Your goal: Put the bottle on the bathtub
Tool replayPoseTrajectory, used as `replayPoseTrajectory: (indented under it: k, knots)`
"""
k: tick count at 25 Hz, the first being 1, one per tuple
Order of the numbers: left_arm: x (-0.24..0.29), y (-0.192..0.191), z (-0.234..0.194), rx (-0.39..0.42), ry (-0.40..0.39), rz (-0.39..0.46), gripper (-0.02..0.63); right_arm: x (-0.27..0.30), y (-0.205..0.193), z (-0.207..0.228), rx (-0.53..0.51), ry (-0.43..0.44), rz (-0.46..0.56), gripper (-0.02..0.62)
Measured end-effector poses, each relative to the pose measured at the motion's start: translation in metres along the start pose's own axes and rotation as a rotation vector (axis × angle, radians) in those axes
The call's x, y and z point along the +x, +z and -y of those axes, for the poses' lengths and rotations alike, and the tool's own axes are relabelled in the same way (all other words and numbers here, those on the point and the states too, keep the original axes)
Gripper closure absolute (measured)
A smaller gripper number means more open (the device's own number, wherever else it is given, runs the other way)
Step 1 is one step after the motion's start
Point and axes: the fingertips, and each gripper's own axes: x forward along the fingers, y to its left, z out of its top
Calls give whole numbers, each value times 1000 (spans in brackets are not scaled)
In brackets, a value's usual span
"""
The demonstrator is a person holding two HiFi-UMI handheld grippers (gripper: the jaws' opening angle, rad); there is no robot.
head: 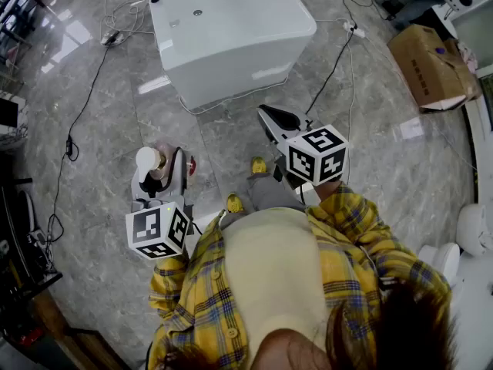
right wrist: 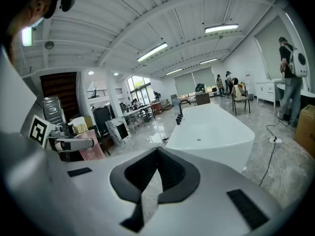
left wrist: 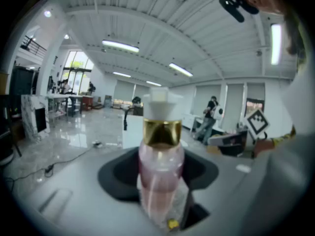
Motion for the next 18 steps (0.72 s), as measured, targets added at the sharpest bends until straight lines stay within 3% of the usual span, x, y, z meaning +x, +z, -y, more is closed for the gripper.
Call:
replayPoseTrajectory:
  k: [18]
  knots:
    - [109, 27, 21, -15, 52, -29, 383, 48, 27, 85, -22, 86, -65, 581]
